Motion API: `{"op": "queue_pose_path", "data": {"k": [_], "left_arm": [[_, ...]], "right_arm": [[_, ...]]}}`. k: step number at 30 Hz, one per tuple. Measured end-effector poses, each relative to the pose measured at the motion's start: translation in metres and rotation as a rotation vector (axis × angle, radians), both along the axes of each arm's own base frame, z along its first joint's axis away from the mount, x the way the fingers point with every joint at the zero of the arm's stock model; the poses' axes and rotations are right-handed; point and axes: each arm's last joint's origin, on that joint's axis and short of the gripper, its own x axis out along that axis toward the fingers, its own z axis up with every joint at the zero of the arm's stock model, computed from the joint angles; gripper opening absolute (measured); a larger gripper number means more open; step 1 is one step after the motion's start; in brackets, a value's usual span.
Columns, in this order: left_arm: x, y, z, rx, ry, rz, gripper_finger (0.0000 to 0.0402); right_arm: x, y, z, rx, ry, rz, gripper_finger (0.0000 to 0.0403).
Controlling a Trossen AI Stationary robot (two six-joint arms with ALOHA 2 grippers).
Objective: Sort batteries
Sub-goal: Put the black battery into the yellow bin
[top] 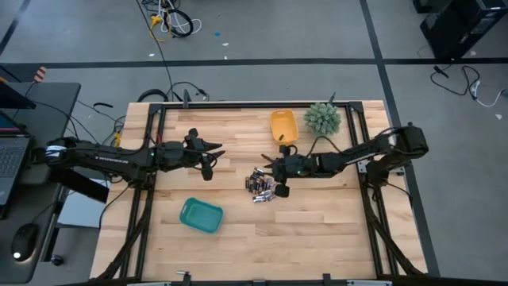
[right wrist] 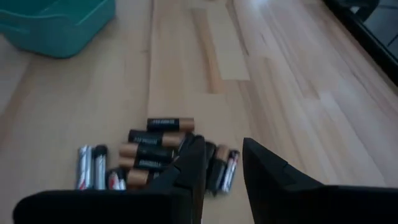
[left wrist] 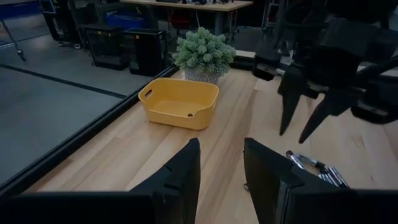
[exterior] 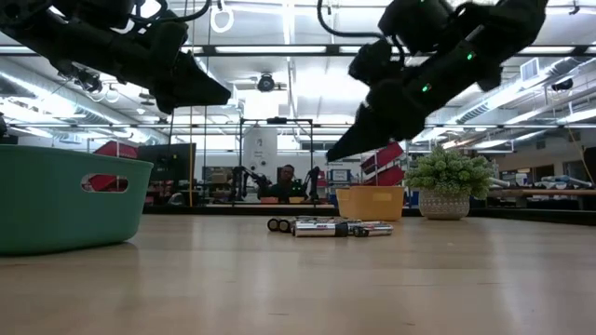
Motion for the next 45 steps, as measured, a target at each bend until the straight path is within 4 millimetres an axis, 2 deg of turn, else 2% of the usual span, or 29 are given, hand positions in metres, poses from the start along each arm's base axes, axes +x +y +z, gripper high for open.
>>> {"op": "queue_pose_path", "data": {"k": [4, 8, 16, 23, 30, 39, 45], "left_arm": [[0.000, 0.000, 0.000, 0.000, 0.000, 0.000, 0.0119], [0.000, 0.000, 0.000, 0.000, 0.001, 0.000, 0.0119], [0.000, 0.000, 0.000, 0.000, 0.001, 0.000, 0.0119], [0.000, 0.000, -0.001, 0.000, 0.002, 0.000, 0.0119], [0.000, 0.000, 0.000, 0.004, 0.001, 0.018, 0.0119], [0.000, 0.001, -0.002, 0.000, 0.008, 0.022, 0.0119], [0.001, 0.001, -0.003, 0.008, 0.014, 0.029, 0.0119]], "right_arm": [[0.012, -0.002, -0.012, 0.013, -0.080, -0.028, 0.0100], [0.021, -0.002, -0.019, 0.014, -0.081, -0.029, 0.0105], [0.050, 0.000, -0.008, 0.042, -0.038, 0.035, 0.0108], [0.055, 0.001, -0.002, 0.019, 0.006, 0.069, 0.0119], [0.054, 0.002, -0.004, -0.003, 0.033, 0.061, 0.0142], [0.056, -0.004, -0.001, -0.076, 0.029, 0.111, 0.0136], [0.060, -0.004, 0.006, -0.040, 0.148, 0.114, 0.0135]]}}
